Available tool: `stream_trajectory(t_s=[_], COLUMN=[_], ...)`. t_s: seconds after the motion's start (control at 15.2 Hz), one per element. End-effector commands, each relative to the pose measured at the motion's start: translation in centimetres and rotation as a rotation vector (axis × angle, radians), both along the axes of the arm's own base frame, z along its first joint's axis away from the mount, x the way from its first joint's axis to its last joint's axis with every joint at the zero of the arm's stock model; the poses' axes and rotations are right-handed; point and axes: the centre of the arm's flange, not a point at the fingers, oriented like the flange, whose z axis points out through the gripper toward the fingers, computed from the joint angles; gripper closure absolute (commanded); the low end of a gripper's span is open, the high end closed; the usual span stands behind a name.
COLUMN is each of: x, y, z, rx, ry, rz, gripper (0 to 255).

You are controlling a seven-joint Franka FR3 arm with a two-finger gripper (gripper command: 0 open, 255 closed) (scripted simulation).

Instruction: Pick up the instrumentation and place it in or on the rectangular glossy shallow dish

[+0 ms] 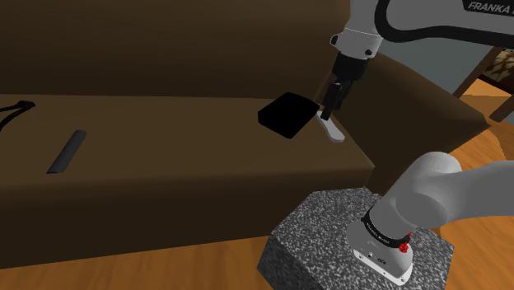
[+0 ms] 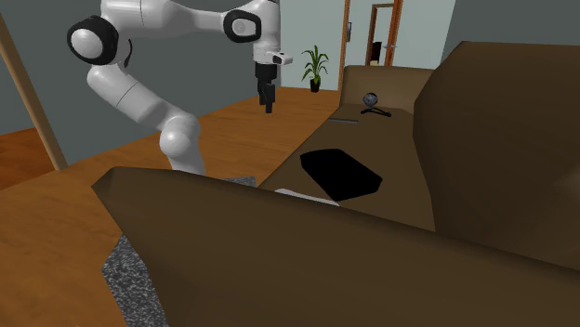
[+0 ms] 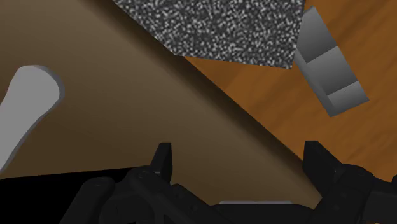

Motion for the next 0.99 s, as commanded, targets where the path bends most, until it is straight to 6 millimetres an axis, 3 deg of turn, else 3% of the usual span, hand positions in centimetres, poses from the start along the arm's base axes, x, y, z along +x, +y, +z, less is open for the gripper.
stream_trajectory(t_s=[0.0,0.92], x=[0.0,6.3], y=[0.0,-13.7], z=[0.0,-9.6], rx=[0.0,-0.048], ry=[0.0,-0.006], rz=[0.0,-0.333], gripper=[0,0])
